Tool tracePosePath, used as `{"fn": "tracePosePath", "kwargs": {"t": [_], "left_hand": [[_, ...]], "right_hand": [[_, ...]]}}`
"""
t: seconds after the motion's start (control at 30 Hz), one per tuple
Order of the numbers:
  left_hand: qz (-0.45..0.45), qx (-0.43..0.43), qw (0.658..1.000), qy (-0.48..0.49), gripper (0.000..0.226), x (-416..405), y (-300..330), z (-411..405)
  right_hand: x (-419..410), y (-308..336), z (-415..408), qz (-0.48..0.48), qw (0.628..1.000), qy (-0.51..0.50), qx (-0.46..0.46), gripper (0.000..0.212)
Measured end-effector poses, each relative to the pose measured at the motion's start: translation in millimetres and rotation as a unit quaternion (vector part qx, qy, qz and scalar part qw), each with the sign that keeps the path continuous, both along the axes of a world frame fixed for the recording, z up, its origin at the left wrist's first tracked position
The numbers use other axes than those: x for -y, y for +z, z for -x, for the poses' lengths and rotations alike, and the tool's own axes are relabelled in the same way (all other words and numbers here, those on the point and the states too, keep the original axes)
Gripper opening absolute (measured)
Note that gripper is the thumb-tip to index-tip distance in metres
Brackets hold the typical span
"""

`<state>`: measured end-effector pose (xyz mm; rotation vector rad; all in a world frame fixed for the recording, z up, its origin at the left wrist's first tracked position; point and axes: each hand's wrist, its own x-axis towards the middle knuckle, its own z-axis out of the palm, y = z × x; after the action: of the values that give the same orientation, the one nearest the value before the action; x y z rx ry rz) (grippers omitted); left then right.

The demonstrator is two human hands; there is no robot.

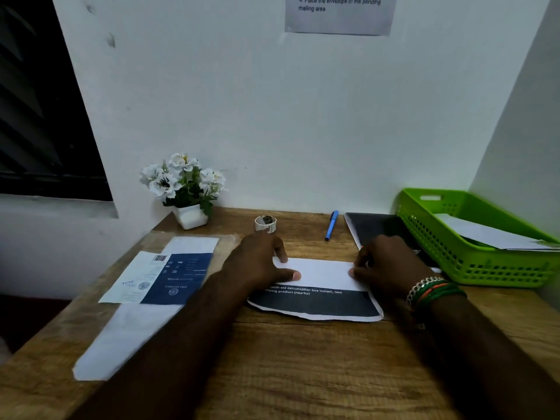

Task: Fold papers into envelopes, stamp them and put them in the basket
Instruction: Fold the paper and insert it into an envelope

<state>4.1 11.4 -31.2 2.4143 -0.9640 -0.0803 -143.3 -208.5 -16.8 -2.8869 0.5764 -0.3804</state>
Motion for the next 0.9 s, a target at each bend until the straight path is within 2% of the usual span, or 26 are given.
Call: {"fn": "tracePosePath", "kwargs": {"t": [0.2, 0.33, 0.53, 0.6, 0.73, 0.9], "left_hand": [[-0.024, 0.019, 1.0, 0.003, 0.049, -1, -1, 0], [-0.037, 0.025, 0.999, 0.001, 0.049, 0, 0, 0], [-0.051, 0.028, 0.998, 0.001, 0.047, 1, -1, -1], [-0.053, 0.028, 0.998, 0.003, 0.047, 2, -2, -2], [-0.045, 0.029, 0.999, 0.002, 0.048, 2, -4, -3], [0.025, 0.041, 0.999, -0.007, 0.049, 3, -5, -1]], "right_hand": [[-9, -8, -6, -0.009, 0.999, 0.038, -0.008, 0.042], [-10, -6, -9, 0.002, 0.999, 0.033, -0.021, 0.042], [-13, -6, -10, -0.04, 0.998, 0.037, -0.013, 0.032], [-14, -7, -10, -0.048, 0.998, 0.044, 0.001, 0.027], [-13, -9, -9, -0.042, 0.997, 0.044, 0.043, 0.038], [-17, -8, -9, -0.076, 0.983, 0.079, 0.146, 0.02]]}}
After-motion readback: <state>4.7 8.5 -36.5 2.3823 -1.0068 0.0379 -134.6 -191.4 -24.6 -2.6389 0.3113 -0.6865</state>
